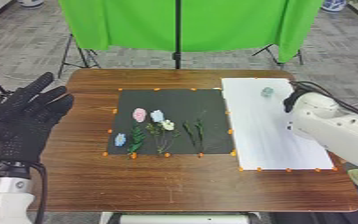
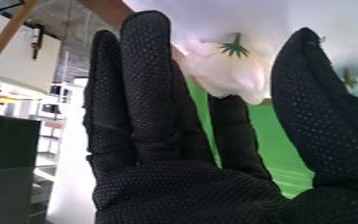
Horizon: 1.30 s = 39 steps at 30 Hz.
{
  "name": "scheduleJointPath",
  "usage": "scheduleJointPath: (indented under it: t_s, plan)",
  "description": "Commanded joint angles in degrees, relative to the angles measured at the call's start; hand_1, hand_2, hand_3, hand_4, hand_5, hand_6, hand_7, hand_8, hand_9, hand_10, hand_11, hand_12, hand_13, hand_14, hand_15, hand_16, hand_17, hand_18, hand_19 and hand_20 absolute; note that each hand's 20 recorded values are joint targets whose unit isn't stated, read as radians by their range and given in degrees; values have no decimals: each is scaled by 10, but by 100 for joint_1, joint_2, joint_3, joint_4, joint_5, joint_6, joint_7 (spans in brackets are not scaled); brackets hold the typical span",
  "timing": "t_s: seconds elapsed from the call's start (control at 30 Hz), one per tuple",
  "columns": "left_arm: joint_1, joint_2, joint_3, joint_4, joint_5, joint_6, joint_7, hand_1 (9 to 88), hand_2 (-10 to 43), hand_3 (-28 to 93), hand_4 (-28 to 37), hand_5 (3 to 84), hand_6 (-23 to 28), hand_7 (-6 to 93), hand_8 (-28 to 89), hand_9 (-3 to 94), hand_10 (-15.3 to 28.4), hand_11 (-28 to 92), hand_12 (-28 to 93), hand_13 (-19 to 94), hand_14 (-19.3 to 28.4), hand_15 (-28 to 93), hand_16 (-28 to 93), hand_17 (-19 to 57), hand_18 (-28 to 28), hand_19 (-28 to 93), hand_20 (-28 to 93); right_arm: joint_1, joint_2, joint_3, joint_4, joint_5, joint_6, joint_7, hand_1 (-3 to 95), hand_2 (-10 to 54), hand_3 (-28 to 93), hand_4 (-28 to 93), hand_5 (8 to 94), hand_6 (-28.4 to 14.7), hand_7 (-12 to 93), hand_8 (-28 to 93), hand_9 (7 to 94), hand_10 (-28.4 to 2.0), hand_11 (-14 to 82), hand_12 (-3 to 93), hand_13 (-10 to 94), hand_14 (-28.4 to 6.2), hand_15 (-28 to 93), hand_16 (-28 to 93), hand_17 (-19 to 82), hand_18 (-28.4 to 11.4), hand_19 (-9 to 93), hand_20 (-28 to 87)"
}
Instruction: Arrange flowers
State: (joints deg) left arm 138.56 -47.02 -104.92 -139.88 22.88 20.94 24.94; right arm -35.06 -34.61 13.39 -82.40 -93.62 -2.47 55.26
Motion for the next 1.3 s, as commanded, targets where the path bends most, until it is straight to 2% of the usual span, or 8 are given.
scheduleJointPath:
  t_s: [0.03,0.1,0.23,0.43,0.87,1.03,1.13,1.3]
  plan:
    - [144,-62,23,-30,-38,22,90,232,77,799,-234,388,109,187,-110,364,215,320,113,268,284,566,-110,-61,257,620,229,129,-47,-461,-8,-466,483,-344,362,-81,818,-281,484,24,168,-140,541,-144,115,125,660,-84,584,80,345,-165,871,-135]
    - [101,-59,30,-15,-14,-7,41,233,77,798,-234,389,109,187,-111,364,215,320,113,268,284,565,-110,-61,256,620,229,148,-33,-624,-55,-567,701,-359,388,-93,811,-282,539,34,181,-147,611,-113,133,126,695,-66,565,100,358,-154,872,-131]
    - [67,-58,58,-2,-19,-15,16,232,77,799,-233,389,109,187,-111,364,216,321,113,268,284,565,-110,-61,256,619,229,182,-13,-944,-110,-928,980,-396,431,-95,791,-282,634,38,191,-114,696,-92,158,133,739,-42,537,144,370,-144,873,-119]
    - [11,-63,89,29,6,-33,-71,233,77,798,-234,389,109,186,-111,364,215,321,113,268,284,564,-110,-61,256,619,229,156,97,-1176,-244,-1229,1552,-315,542,-95,697,-283,802,52,267,-13,909,-49,79,303,829,-6,513,235,404,-123,894,-87]
    - [74,-73,-57,1,44,-52,-175,232,78,799,-234,390,108,188,-111,364,216,320,113,269,284,564,-110,-61,256,619,229,512,21,-1285,-1185,-1849,2654,-288,547,-95,725,-283,837,37,248,18,936,-49,108,319,867,-3,536,203,429,-132,919,-72]
    - [55,-50,-119,-25,79,-54,-223,233,78,797,-234,389,109,188,-112,364,216,320,113,268,284,565,-110,-62,256,619,229,827,-580,-1509,-1350,-2121,2612,-613,551,-95,724,-283,842,34,239,27,937,-49,114,317,870,-4,544,201,429,-134,928,-68]
    - [-37,-4,-47,-3,27,-19,-189,233,78,798,-233,389,109,187,-111,364,216,320,113,268,284,565,-110,-61,257,619,229,1051,-1028,-1752,-1324,-1970,2614,-736,550,-95,724,-283,842,34,236,30,937,-49,115,318,869,-4,546,200,428,-134,930,-70]
    - [-169,47,-52,23,61,-44,-279,234,79,797,-234,389,109,188,-111,364,216,320,113,268,284,565,-110,-61,257,619,229,1095,-1647,-1854,-1220,-1889,2561,-785,550,-95,725,-283,842,34,234,31,937,-47,115,320,868,-5,551,200,428,-134,931,-71]
